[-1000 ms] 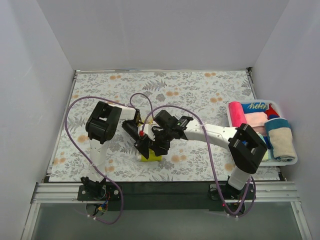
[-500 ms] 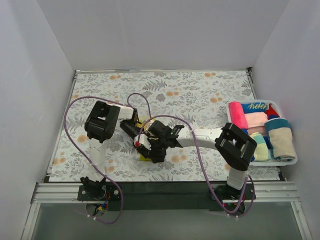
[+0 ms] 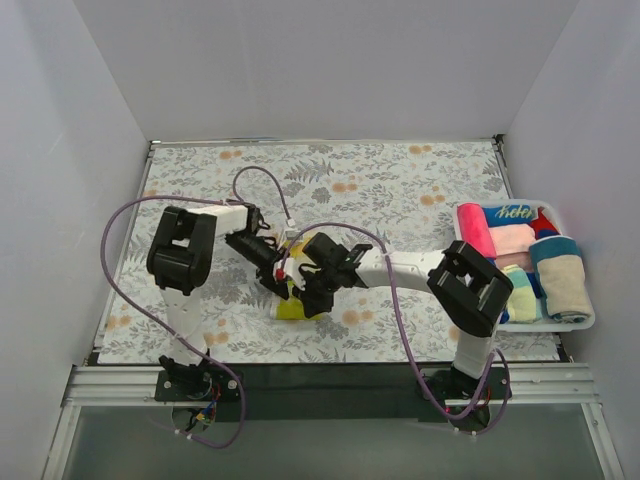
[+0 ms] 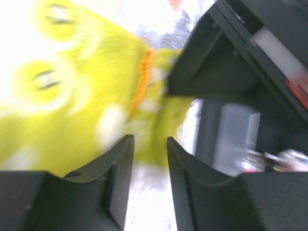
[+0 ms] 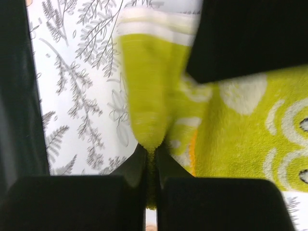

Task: Roll the towels
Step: Roll the towel

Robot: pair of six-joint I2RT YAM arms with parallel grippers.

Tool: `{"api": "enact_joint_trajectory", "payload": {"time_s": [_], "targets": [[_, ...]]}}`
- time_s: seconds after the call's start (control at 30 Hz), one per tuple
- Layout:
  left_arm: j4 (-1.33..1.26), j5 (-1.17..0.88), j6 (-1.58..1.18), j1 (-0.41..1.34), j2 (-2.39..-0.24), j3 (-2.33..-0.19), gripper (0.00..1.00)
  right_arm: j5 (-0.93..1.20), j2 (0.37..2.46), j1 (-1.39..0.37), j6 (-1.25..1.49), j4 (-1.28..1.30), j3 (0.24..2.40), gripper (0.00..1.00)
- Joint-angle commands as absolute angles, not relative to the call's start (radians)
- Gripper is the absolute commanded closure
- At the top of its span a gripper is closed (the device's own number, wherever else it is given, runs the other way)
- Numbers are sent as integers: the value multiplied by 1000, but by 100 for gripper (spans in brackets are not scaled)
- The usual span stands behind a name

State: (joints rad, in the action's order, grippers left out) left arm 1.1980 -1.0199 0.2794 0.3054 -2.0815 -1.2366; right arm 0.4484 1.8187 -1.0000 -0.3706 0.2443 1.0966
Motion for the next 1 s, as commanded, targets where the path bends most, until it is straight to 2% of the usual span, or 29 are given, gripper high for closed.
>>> {"api": "enact_joint_trajectory", "payload": {"time_s": [0.0, 0.27, 0.4, 0.67, 0.83, 0.97], "targets": [[1029, -969, 321, 209, -1935, -1250, 67, 596, 1848, -954, -307, 411, 1097, 99], [844, -891, 264, 110, -1616, -1086, 62, 847, 1988, -847, -265, 524, 1205, 99], [785, -813, 307, 133, -1392, -953, 54, 919, 2088, -815, -267, 594, 1299, 99], [664, -568, 436, 418, -1031, -675, 50, 988, 2220, -776, -248, 630, 1362, 99], [508, -375, 419, 688, -968, -554, 49, 997, 2272, -762, -252, 667, 1393, 99], [447, -327, 399, 820, -991, -543, 49, 992, 2302, -761, -253, 696, 1423, 99]]}}
